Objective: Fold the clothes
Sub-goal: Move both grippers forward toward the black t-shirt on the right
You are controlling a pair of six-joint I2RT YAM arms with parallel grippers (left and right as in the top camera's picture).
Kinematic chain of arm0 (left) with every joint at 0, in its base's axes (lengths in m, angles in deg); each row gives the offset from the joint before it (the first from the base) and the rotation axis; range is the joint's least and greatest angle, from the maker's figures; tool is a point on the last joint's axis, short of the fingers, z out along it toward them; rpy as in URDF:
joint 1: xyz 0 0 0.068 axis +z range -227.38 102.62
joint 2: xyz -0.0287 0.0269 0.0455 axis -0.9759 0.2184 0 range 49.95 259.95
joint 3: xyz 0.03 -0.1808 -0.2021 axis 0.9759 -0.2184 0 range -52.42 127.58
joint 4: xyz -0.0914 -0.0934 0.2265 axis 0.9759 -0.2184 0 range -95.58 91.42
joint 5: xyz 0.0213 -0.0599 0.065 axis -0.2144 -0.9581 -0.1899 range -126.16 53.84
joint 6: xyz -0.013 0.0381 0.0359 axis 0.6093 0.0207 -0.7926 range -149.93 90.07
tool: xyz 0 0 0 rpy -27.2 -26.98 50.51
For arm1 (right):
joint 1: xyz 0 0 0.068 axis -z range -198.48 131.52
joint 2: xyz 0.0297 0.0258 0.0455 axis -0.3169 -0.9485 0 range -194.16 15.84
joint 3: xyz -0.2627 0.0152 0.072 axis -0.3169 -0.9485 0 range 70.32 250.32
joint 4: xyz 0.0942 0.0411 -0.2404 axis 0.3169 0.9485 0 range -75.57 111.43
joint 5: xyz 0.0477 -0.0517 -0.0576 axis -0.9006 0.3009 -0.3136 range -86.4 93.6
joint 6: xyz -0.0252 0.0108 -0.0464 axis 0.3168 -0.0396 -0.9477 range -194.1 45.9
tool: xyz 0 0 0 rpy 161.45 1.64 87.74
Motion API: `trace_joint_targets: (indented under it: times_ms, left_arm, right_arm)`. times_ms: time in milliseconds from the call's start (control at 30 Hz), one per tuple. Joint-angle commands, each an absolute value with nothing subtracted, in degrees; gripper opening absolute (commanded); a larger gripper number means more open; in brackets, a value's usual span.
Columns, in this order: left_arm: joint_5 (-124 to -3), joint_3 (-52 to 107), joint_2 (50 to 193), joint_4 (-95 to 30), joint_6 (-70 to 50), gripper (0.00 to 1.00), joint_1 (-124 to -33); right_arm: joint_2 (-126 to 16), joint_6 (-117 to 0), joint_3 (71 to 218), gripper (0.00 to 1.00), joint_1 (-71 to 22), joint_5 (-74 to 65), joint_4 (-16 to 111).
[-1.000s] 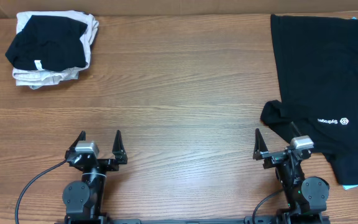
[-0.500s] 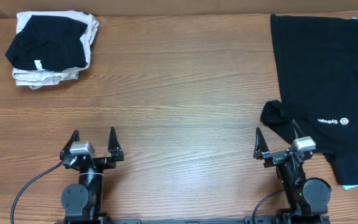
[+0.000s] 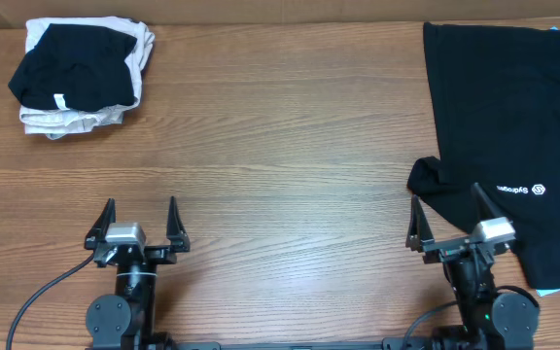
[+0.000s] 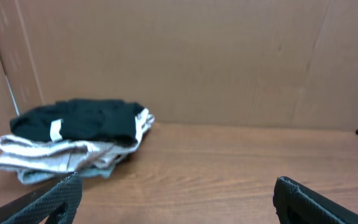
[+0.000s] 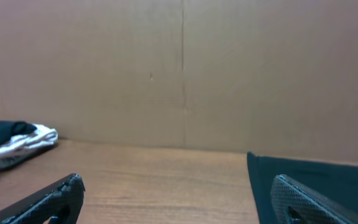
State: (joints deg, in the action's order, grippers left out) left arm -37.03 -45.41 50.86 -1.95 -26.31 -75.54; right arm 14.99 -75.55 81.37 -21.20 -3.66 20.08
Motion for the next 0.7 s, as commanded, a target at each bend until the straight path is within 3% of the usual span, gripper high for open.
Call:
trace_joint_targets:
  times_ms: [0, 300, 667]
  left_arm:
    - [-37.64, -41.43, 50.66, -3.31, -28.26, 1.00, -75.91]
    - [-38.89, -31.27, 59.56, -6.26, -28.02, 1.00, -75.91]
    - [-43.34, -5.35, 90.66, -19.83, -27.84, 1.00, -75.91]
  right_arm:
    - [15.56, -76.10, 86.59, 1.00, -21.00, -3.93, 22.01]
    - [10.75, -76.06, 96.69, 1.00, -21.02, -3.58, 29.87]
    - [-9.49, -72.12, 117.28, 1.00, -21.02, -3.55, 47.47]
